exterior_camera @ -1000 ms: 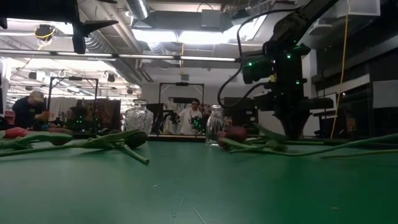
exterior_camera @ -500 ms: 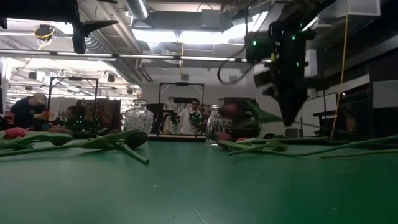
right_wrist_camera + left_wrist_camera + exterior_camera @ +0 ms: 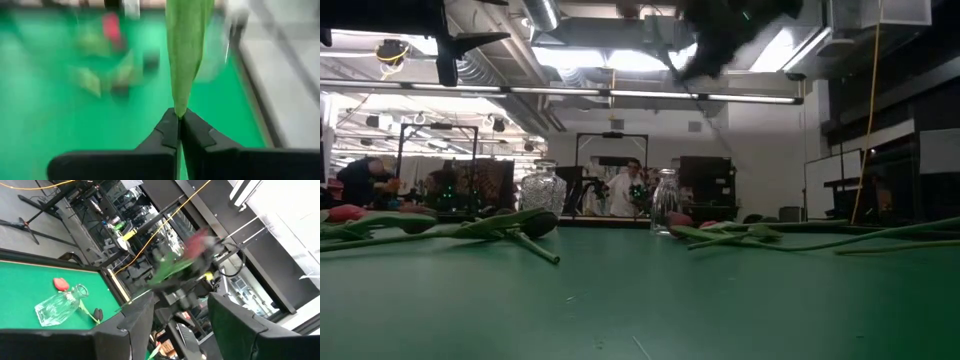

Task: Sort flowers into vase by color
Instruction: Put the right dark red tulip into the top left transparent vase

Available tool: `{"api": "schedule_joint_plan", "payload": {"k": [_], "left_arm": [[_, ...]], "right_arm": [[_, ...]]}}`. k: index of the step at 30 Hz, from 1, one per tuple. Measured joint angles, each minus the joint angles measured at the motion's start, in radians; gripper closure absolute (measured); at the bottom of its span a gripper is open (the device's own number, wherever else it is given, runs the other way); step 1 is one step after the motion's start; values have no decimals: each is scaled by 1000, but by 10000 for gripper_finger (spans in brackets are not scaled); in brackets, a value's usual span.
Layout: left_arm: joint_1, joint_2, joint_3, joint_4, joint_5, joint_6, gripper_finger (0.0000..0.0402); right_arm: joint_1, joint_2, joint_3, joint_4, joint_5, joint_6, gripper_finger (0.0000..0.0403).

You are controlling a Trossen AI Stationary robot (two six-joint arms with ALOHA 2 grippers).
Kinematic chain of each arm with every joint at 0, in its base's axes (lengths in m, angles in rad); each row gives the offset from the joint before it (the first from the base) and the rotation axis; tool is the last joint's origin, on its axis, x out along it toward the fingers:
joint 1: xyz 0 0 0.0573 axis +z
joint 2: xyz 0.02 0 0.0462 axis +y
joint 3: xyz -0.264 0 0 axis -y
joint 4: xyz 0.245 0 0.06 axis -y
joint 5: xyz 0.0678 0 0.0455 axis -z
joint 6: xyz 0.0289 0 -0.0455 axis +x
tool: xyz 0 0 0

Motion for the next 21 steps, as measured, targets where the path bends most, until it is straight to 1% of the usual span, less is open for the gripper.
{"api": "schedule_joint_plan", "payload": {"k": [4,7,13,17,21], "left_arm": [[0,0,0,0,0,0,218],[0,0,0,0,0,0,218],[0,0,0,0,3,1,218],[0,0,0,0,4,1,218],[0,0,0,0,4,1,218]], "right_arm": [[-12,16,3,320,-11,48,399],[-39,46,3,545,-11,117,398],[-75,167,3,879,-35,275,399],[-84,260,21,1010,-37,342,400],[-85,372,129,1011,-45,364,400]]}}
